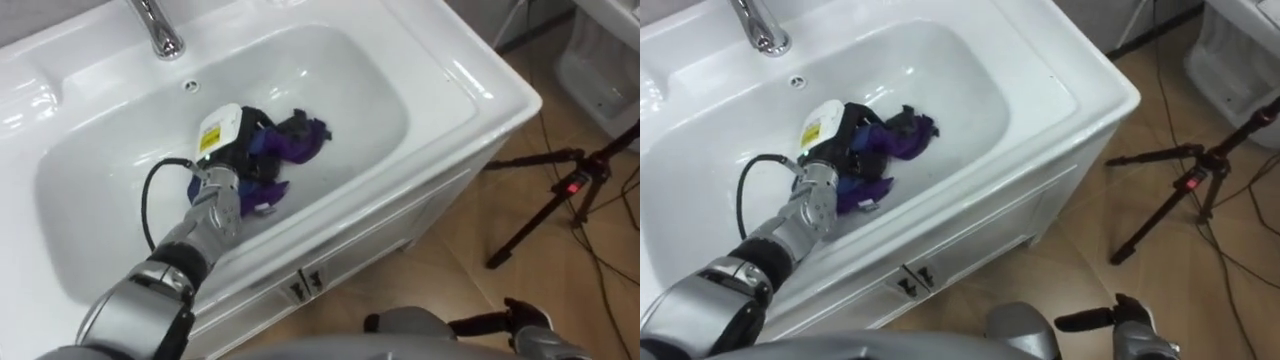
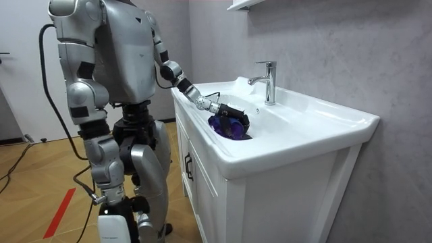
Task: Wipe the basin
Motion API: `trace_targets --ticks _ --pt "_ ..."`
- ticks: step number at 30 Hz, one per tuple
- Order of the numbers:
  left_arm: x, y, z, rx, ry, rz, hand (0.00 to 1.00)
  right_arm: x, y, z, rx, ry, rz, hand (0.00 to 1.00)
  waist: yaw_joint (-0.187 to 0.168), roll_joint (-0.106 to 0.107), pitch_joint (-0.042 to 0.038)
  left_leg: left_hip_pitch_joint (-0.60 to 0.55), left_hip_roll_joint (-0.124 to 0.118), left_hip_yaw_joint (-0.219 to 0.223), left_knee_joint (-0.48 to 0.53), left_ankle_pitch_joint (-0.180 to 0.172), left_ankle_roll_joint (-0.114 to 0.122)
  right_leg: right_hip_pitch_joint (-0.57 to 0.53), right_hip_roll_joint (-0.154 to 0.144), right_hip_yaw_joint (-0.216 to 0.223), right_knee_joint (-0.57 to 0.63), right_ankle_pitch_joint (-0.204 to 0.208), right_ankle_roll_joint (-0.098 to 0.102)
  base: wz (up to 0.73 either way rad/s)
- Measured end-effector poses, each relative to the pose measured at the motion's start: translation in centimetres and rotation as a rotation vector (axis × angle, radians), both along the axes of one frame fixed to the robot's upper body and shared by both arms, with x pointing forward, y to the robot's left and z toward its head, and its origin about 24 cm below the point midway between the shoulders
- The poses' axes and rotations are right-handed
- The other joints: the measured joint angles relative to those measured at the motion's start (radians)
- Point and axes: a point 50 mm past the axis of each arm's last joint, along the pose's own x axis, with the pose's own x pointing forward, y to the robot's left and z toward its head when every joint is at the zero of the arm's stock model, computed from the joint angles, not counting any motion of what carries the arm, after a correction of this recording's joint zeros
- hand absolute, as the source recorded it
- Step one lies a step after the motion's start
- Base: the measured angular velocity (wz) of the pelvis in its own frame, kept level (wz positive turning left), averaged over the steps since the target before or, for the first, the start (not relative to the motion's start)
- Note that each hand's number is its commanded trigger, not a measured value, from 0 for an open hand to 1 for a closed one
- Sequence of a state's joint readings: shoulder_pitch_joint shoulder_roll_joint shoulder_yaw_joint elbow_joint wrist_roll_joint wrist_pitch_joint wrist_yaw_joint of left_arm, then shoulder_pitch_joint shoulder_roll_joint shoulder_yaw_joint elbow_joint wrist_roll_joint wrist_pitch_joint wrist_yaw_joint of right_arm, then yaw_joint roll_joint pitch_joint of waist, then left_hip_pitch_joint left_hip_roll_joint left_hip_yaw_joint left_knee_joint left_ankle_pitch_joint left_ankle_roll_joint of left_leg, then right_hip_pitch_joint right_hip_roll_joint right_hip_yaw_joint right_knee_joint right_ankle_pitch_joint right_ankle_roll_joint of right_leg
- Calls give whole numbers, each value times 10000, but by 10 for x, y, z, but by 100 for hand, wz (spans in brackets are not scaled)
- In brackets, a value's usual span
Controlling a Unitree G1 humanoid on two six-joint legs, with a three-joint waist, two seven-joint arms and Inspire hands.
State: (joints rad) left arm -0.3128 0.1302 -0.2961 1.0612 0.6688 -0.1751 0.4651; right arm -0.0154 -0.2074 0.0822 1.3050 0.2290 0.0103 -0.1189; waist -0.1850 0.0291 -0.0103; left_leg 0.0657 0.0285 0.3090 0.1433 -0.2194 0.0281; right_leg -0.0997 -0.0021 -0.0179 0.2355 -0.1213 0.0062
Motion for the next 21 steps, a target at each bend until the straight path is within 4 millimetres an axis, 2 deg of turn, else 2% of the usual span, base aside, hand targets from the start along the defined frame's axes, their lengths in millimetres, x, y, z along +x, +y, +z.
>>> trace_targets --ticks 3,7,13,21 --pt "-11 12 -5 411 -39 288 100 -5 -1 -1 69 68 -100 0 307 -8 -3 201 34 6 -99 37 -63 206 72 1 -161 30 -47 -2" --pt "-17 19 -7 839 -128 207 100 -16 -2 -2 134 190 -286 0 474 -5 0 334 68 -110 -149 47 -99 444 100 -106 -339 31 -71 7" --pt "-29 37 -10 1343 -262 621 100 -29 -5 -2 190 448 -701 0 507 10 -6 521 133 -109 -156 37 -138 592 178 -61 -339 -11 -138 -5" --pt "-45 61 -14 1898 -189 1498 100 -31 -5 -3 172 480 -809 0 517 44 -9 908 187 -211 -155 54 -166 1077 235 -78 -523 -80 -229 -1"
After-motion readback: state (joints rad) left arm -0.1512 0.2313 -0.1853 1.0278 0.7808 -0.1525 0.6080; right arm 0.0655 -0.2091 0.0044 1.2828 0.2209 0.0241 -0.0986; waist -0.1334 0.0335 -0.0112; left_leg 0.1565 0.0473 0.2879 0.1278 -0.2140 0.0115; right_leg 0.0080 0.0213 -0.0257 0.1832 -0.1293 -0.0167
